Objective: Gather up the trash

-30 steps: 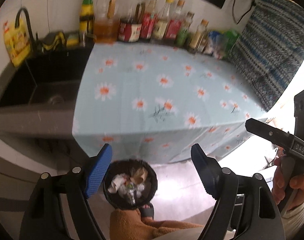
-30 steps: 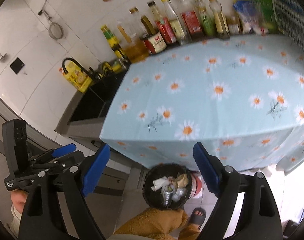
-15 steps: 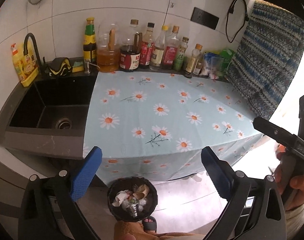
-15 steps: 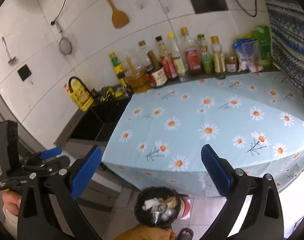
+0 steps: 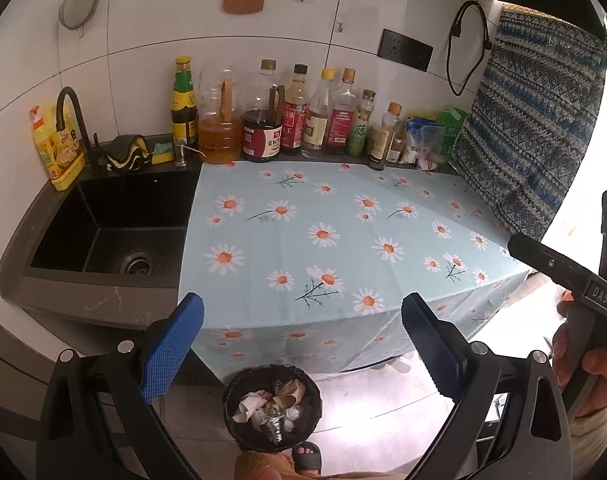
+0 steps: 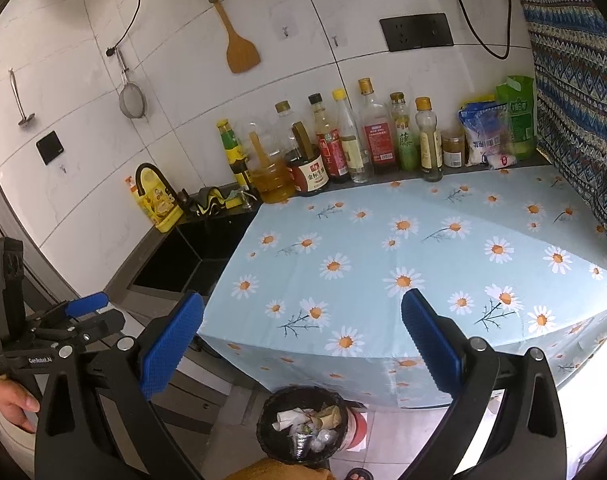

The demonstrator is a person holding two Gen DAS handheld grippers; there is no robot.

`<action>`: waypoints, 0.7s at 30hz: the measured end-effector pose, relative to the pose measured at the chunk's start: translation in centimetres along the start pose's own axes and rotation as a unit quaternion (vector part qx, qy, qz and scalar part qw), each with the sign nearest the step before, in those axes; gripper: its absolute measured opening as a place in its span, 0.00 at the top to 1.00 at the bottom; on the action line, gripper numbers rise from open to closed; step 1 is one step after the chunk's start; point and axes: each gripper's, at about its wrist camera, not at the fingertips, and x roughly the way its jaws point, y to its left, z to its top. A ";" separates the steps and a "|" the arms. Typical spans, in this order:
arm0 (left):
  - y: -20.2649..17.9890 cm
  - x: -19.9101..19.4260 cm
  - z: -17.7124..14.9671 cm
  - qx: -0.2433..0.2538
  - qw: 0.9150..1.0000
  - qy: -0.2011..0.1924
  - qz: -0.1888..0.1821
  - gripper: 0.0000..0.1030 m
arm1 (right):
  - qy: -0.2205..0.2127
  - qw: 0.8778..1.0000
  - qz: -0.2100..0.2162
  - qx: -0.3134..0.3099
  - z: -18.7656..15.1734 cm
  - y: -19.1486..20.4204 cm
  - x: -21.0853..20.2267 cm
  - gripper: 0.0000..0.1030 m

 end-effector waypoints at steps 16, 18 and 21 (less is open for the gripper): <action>-0.1 0.1 -0.3 0.001 1.000 -0.011 -0.001 0.07 | 0.013 1.000 -0.006 0.010 -0.9 -0.5 0.5 0.05; -0.3 0.2 -0.3 0.005 1.000 -0.010 -0.001 0.07 | 0.013 1.000 -0.008 0.011 -1.0 -0.7 0.4 0.05; -0.6 0.2 -0.3 0.009 1.000 -0.011 0.001 0.07 | 0.014 1.000 -0.010 0.011 -1.0 -0.9 0.4 0.05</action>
